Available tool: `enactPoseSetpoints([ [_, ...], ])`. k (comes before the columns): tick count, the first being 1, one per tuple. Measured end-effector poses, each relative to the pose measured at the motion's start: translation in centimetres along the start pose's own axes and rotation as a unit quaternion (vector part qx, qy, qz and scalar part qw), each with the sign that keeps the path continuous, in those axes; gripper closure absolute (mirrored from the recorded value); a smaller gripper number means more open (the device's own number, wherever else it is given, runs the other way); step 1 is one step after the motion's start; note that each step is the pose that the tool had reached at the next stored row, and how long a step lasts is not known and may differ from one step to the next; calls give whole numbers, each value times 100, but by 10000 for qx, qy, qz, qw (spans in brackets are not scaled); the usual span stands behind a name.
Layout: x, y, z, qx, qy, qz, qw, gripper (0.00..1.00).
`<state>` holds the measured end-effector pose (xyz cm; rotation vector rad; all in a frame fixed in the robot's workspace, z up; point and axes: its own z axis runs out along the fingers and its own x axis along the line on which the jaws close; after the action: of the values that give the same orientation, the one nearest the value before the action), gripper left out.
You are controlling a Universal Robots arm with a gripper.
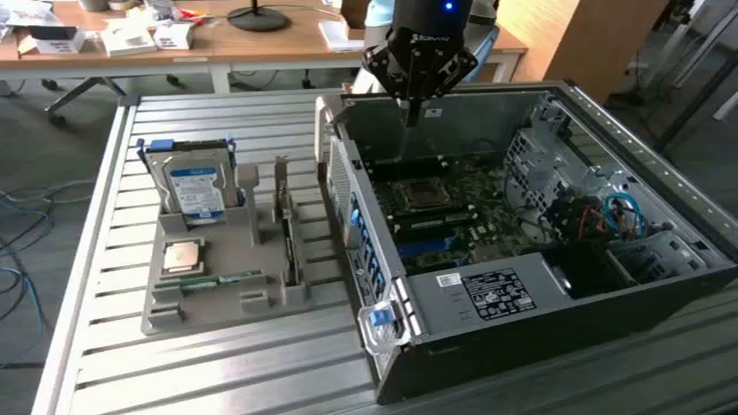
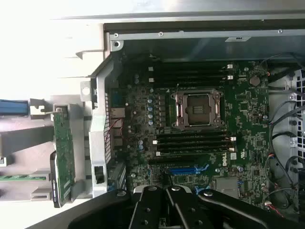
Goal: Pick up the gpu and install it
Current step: 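Reach for the gpu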
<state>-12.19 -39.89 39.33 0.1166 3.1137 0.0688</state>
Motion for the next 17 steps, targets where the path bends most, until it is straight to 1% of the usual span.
enactPoseSetpoints([
  [9,4,0,1,-1,-1,0,10000,89],
  [13,24,-2,0,0,0,0,10000,89],
  [17,69,-5,-1,0,0,0,10000,89],
])
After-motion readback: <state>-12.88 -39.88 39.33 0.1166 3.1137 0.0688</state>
